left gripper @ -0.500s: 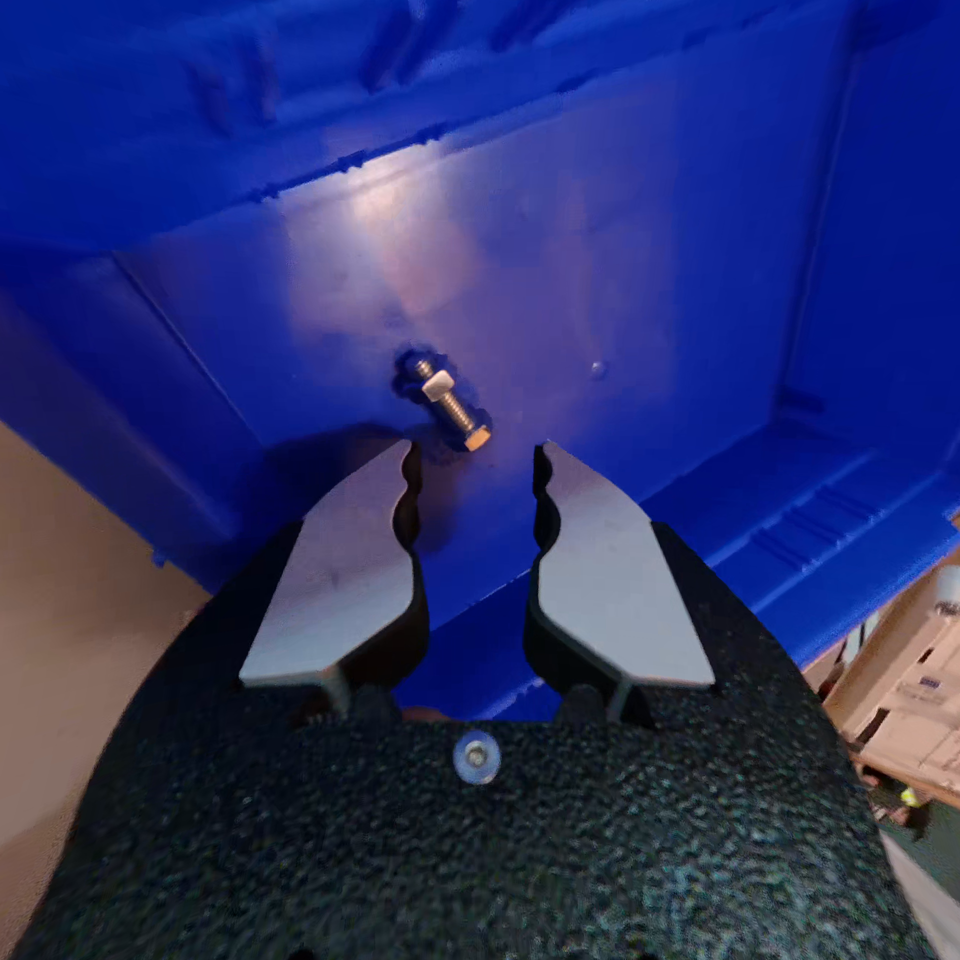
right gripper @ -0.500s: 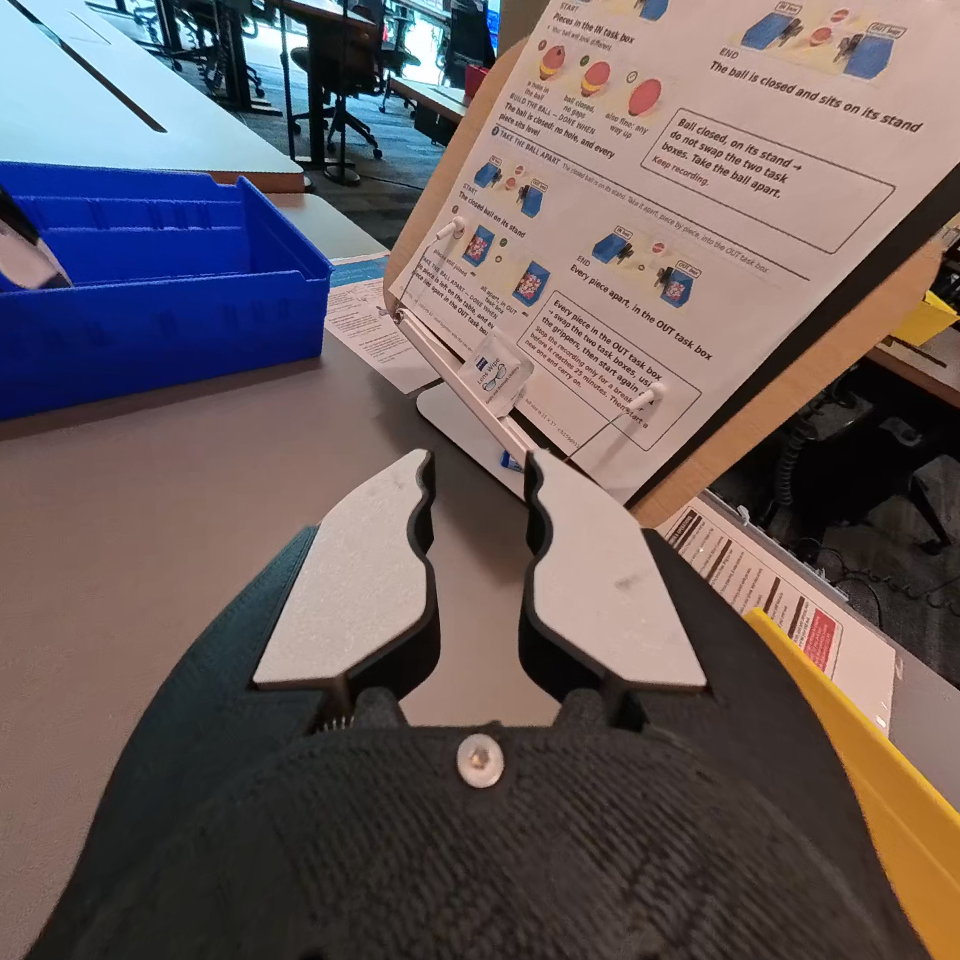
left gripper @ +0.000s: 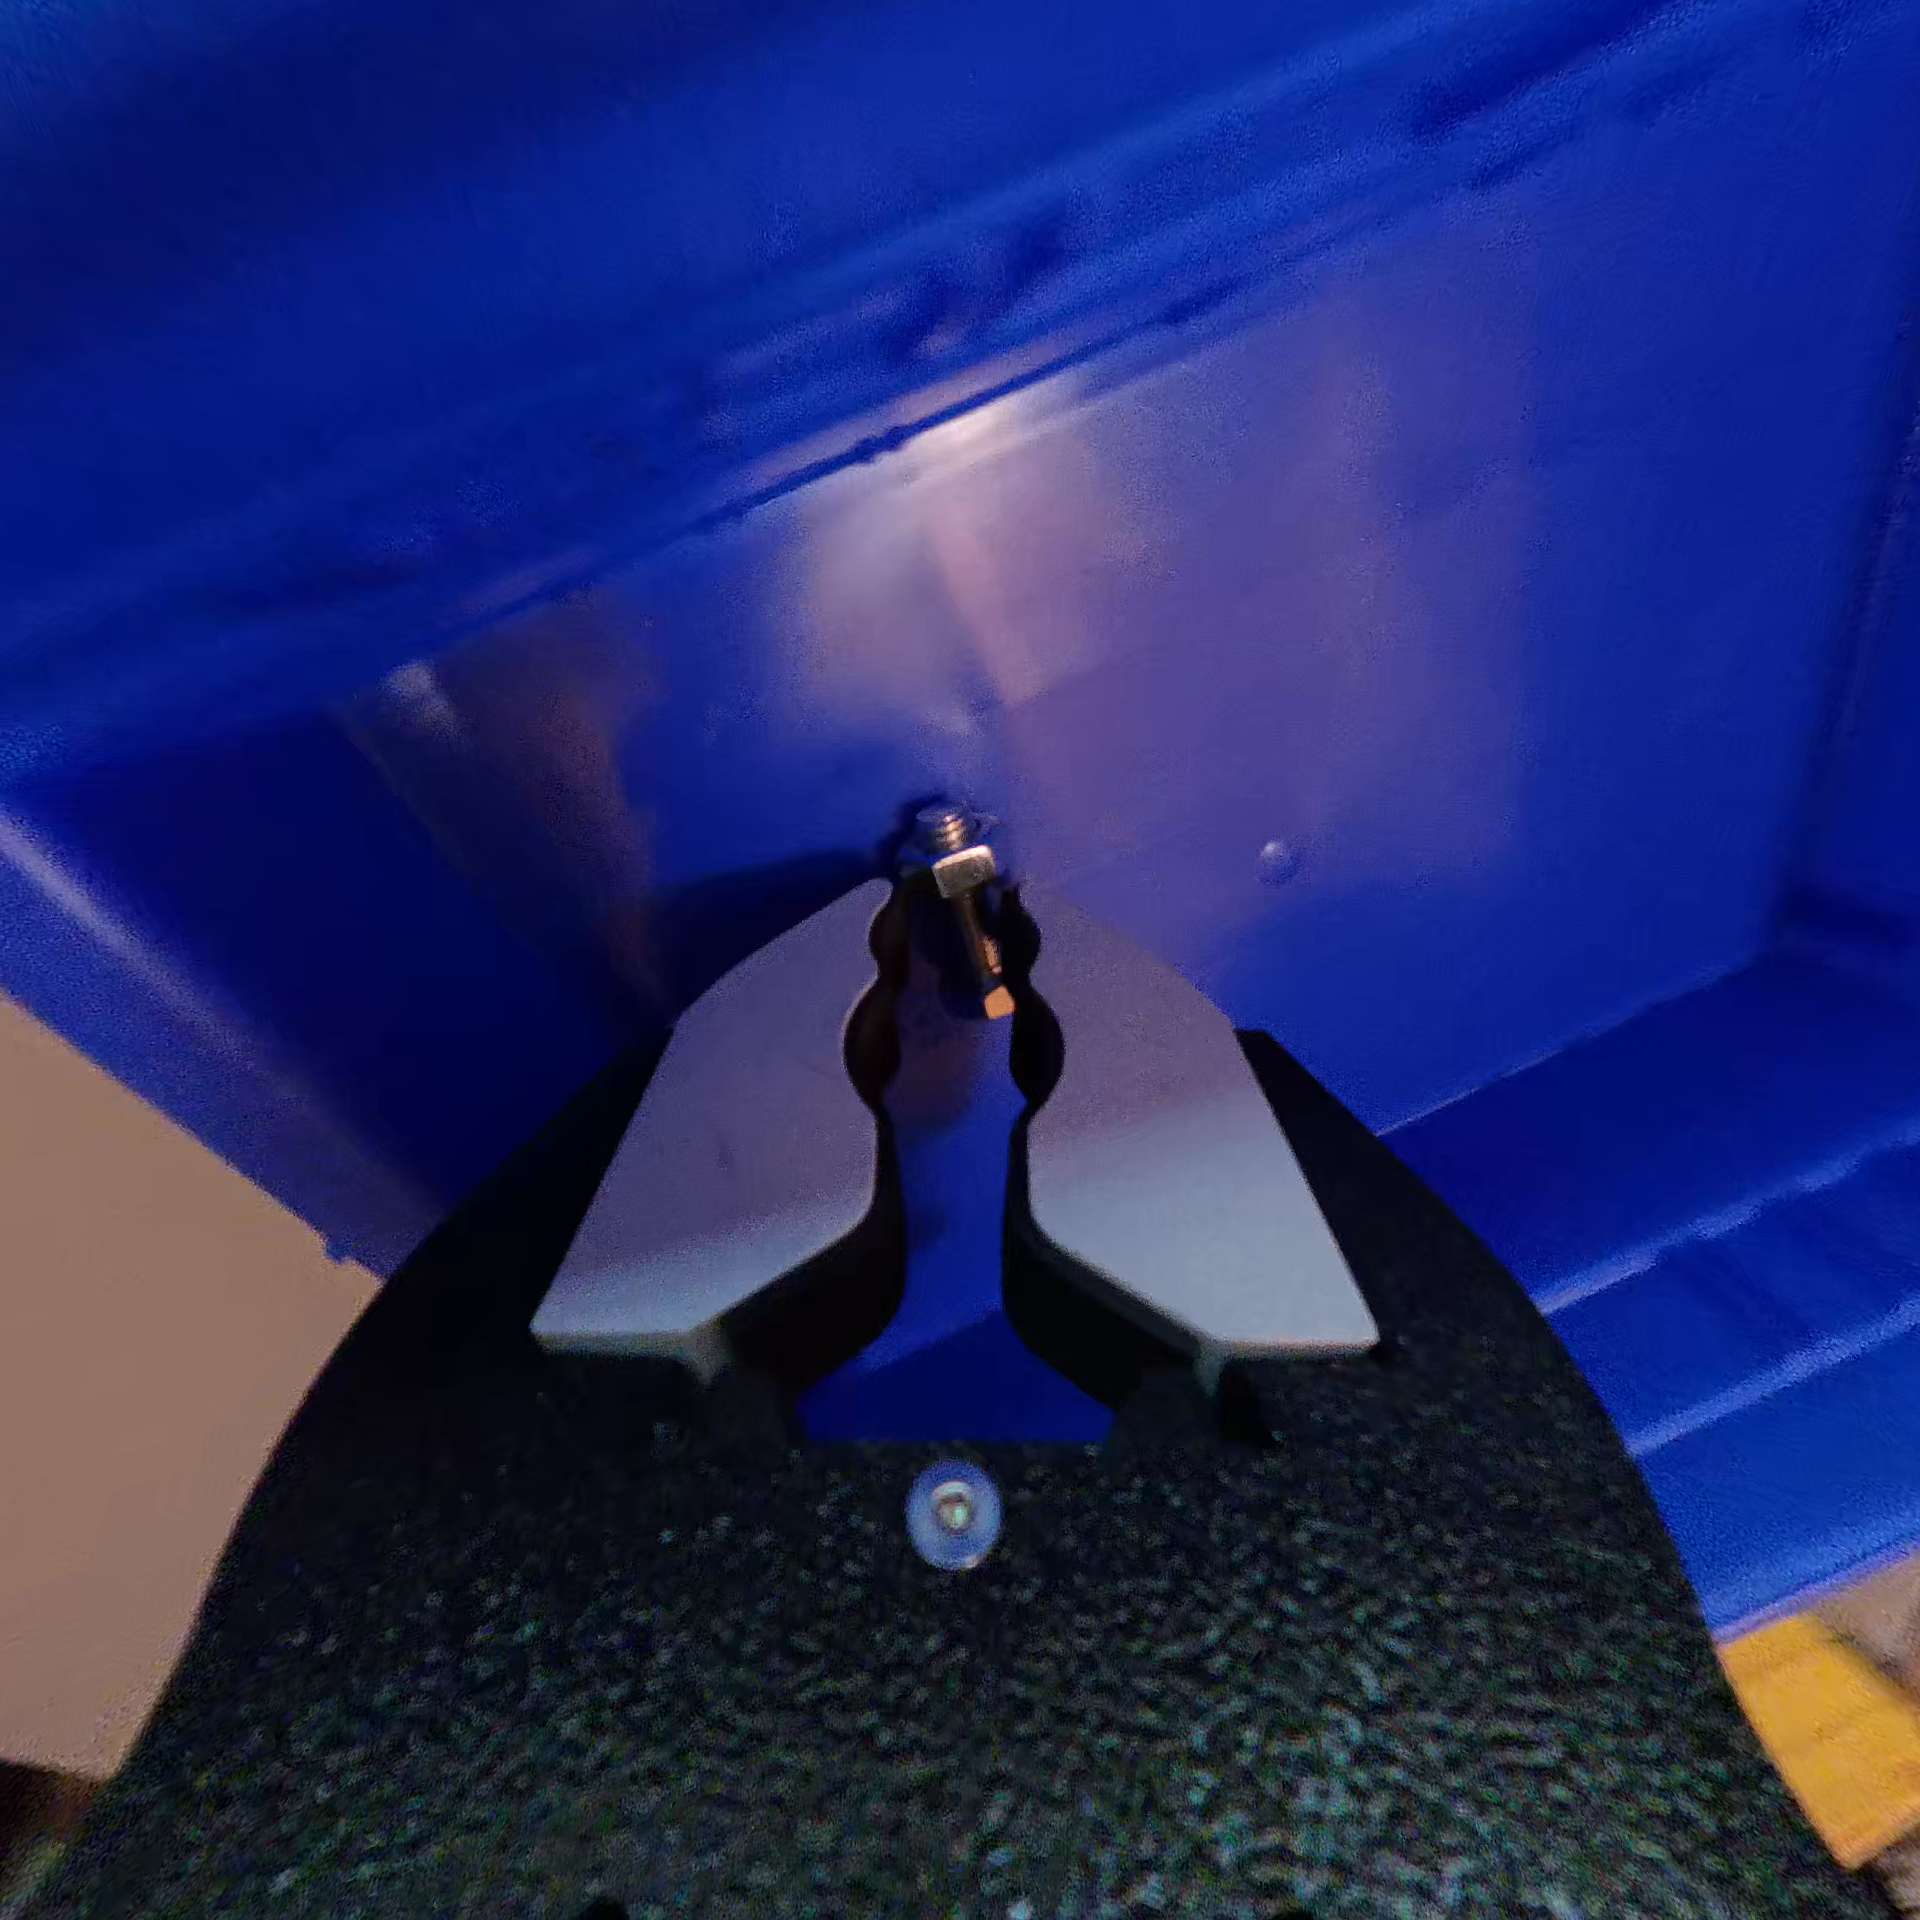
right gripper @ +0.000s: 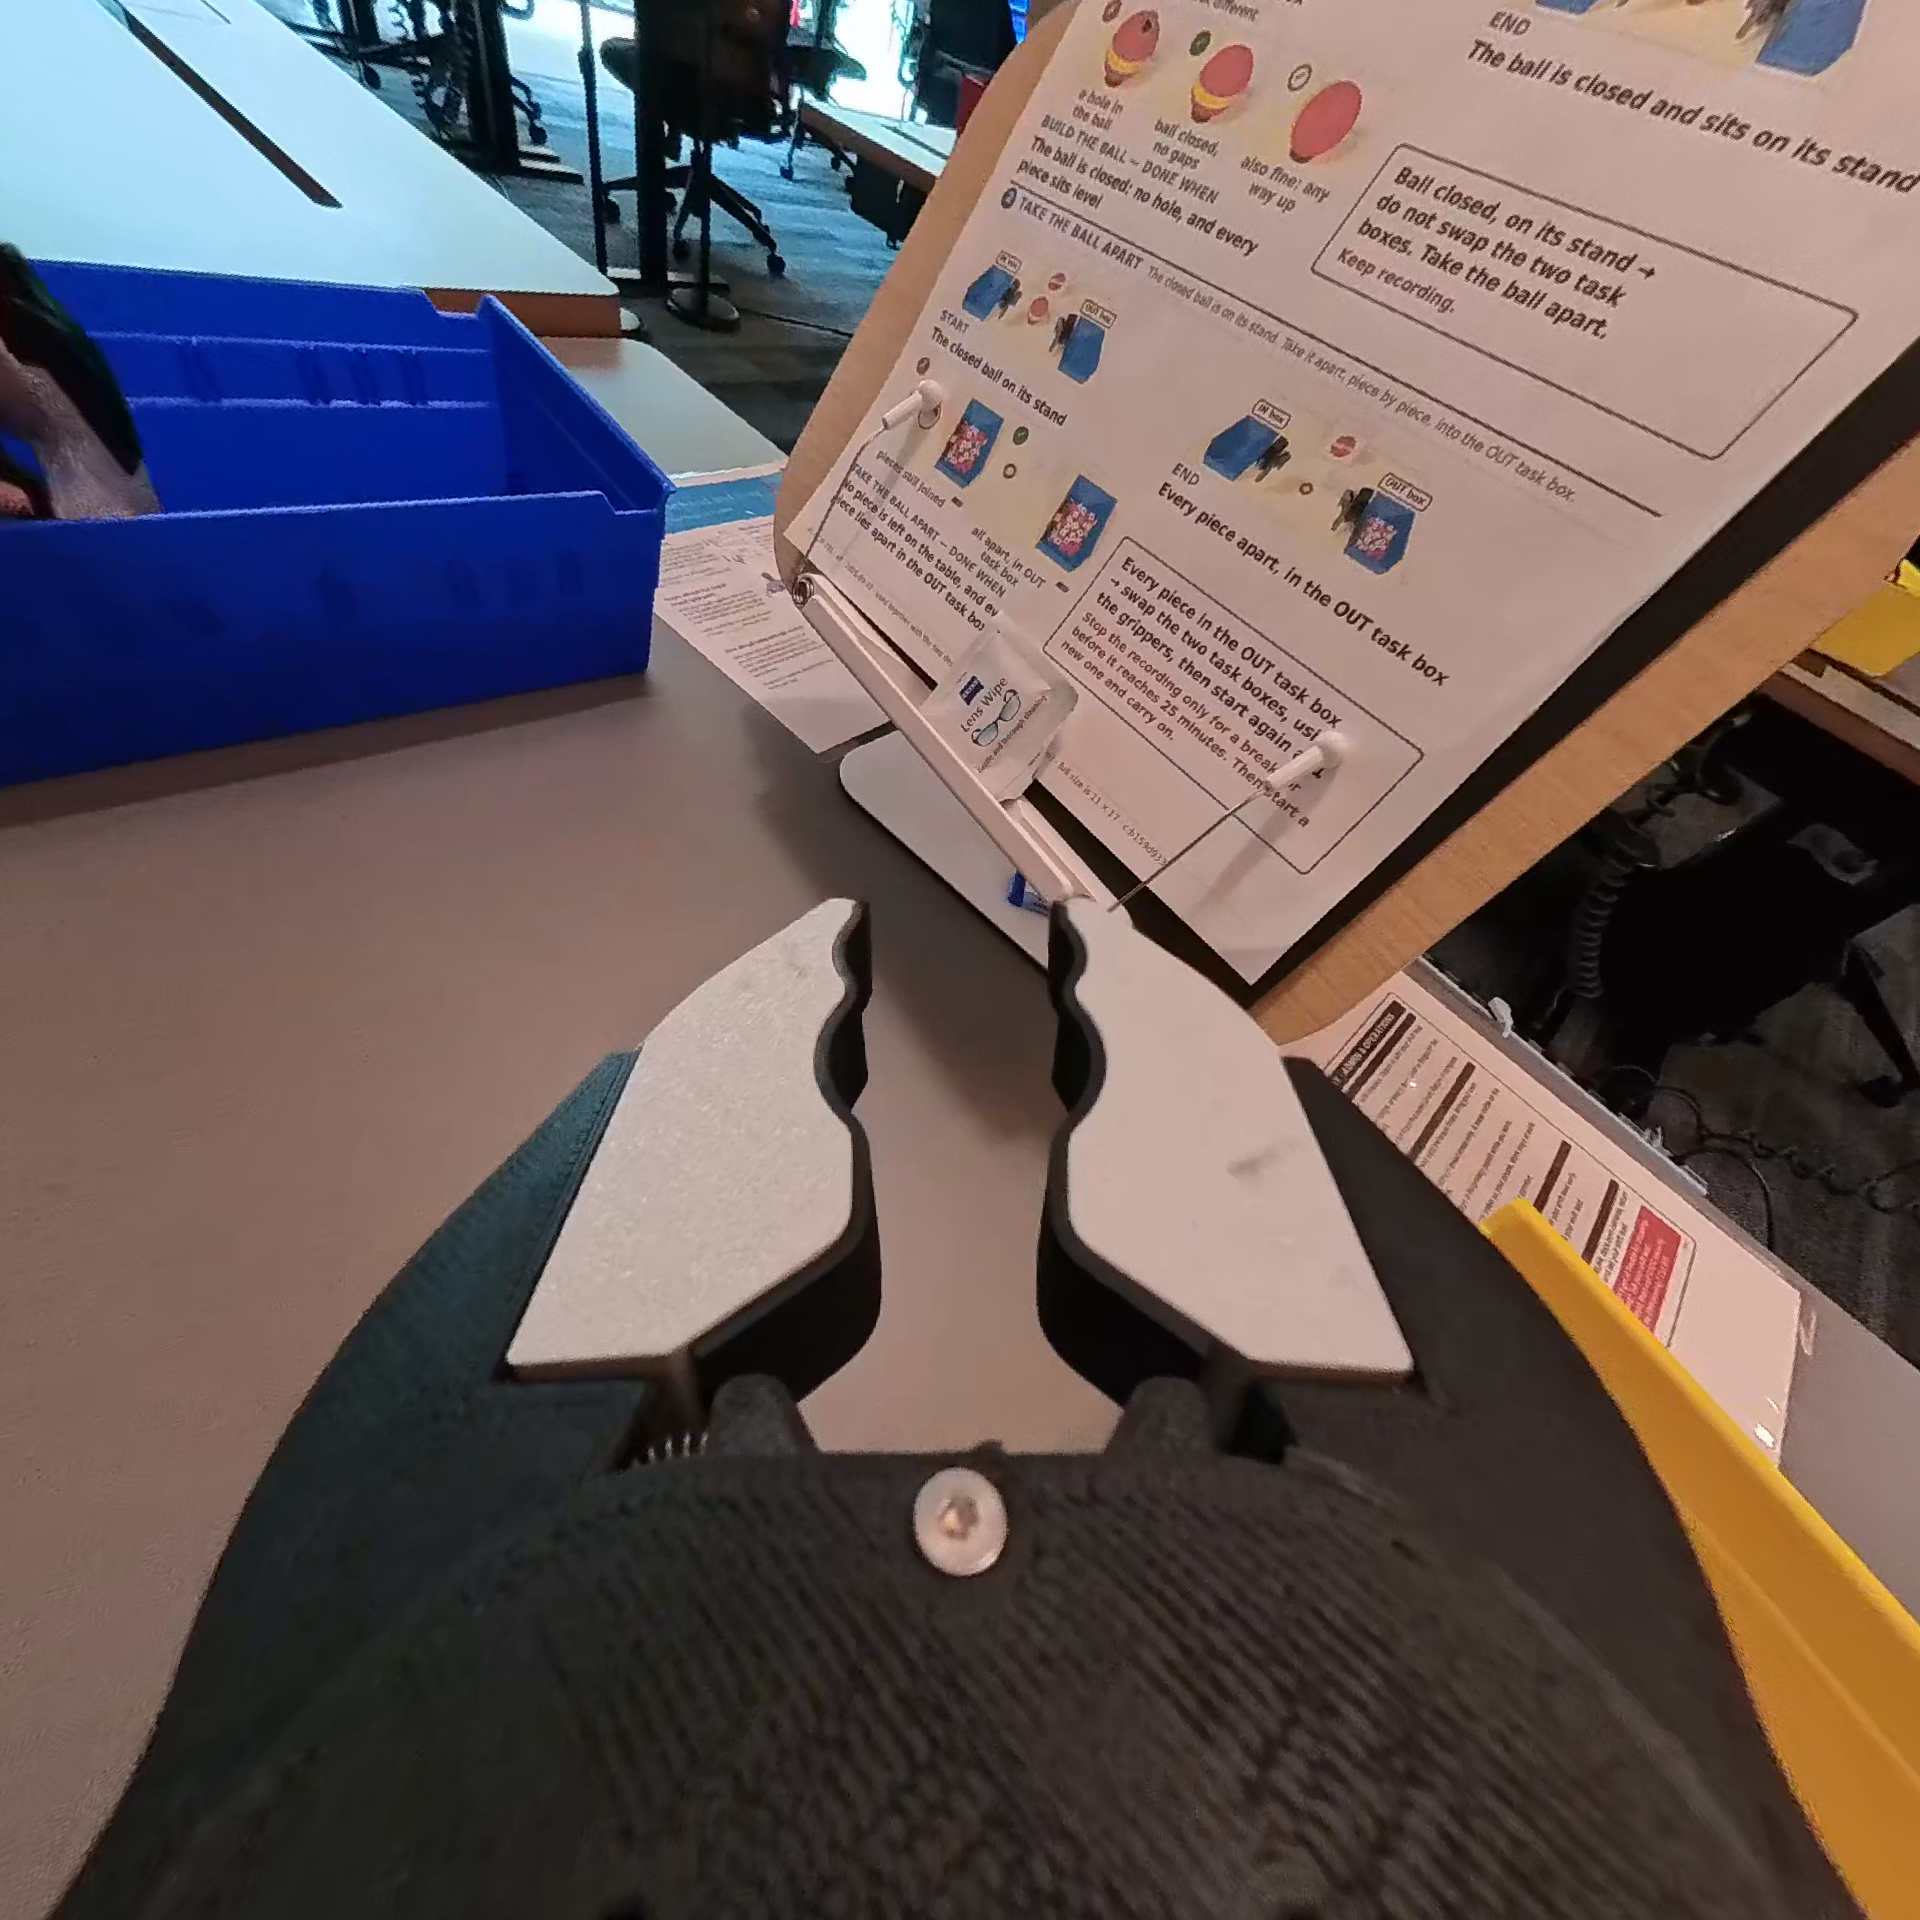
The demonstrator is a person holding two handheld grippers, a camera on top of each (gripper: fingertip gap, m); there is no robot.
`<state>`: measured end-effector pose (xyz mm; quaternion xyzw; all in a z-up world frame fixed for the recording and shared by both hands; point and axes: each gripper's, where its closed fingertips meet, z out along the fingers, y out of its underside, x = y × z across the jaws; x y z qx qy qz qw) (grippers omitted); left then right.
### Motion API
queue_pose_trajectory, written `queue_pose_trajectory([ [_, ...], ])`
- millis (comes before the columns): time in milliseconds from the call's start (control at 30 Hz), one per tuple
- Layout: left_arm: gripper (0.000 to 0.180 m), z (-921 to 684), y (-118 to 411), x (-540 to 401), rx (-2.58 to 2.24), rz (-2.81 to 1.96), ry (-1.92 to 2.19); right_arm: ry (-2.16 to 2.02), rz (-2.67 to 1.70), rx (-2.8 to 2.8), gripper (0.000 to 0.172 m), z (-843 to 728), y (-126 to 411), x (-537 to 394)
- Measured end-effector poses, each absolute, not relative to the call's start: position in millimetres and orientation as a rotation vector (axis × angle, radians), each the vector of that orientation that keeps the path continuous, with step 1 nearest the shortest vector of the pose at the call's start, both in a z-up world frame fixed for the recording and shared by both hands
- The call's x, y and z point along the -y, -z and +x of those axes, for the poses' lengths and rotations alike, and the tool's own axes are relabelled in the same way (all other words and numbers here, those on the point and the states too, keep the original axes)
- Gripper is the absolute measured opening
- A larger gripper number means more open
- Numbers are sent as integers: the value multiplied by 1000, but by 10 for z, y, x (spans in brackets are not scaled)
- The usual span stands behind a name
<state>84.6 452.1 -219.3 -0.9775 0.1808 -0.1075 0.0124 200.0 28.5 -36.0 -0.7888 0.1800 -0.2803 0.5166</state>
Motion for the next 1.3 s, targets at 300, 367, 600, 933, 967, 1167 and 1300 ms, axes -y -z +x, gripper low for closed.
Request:
queue_pose_trajectory([
  [300,10,955,2192,-4428,-1797,-2510,219,699,-1902,-389,32,1933,296,-355],
  [367,10,1070,2067,-4416,-1843,-2396,361,693,-1877,-385,31,1908,241,-367],
  [600,8,1449,557,-3576,-1913,-1547,1291,385,-1645,-274,31,1546,-127,-582],
  [933,9,949,-31,-1565,-1938,-560,2128,45,-1434,-62,34,924,-476,-1057],
  [967,9,929,37,-1449,-1912,-520,2196,71,-1460,-52,36,918,-423,-1089],
  [1167,8,861,503,-993,-1774,-339,2377,129,-1480,-92,44,798,-51,-1096],
  [1300,8,767,682,-795,-1885,-253,2356,197,-1522,-100,45,656,374,-1072],
])
